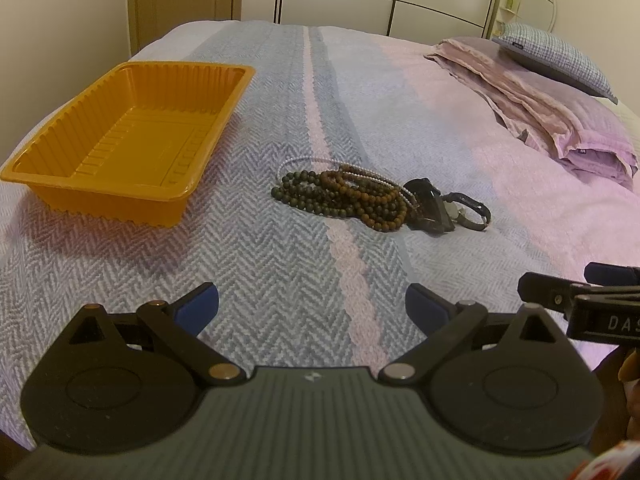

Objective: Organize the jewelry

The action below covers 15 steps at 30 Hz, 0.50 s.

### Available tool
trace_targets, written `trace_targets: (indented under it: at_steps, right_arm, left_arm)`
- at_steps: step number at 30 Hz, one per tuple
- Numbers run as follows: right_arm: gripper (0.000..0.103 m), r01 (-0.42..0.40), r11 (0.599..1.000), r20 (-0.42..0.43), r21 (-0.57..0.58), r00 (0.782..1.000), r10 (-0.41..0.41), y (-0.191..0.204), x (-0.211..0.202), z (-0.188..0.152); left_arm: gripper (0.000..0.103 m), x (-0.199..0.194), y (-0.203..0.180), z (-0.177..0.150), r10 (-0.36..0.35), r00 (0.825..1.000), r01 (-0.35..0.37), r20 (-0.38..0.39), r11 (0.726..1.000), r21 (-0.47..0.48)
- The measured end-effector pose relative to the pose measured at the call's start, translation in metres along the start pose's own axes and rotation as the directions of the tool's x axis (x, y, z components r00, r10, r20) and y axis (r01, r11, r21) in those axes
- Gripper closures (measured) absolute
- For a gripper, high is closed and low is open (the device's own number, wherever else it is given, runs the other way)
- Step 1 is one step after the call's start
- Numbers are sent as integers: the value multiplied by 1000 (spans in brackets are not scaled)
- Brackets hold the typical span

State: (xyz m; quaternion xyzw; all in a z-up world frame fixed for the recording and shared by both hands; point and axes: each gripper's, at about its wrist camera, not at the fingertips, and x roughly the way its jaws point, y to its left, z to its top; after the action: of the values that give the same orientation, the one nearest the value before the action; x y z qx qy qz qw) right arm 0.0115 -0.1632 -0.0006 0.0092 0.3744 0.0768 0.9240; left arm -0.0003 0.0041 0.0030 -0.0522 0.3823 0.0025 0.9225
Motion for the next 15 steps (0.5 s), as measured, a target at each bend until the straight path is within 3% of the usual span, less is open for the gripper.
trace_targets:
  at_steps: [15]
  right_arm:
    - [0, -3, 1000, 1, 3, 1000, 3, -1, 0, -2]
  left_arm:
    - [4, 3, -1, -1, -4, 1000, 4, -6, 1000, 1]
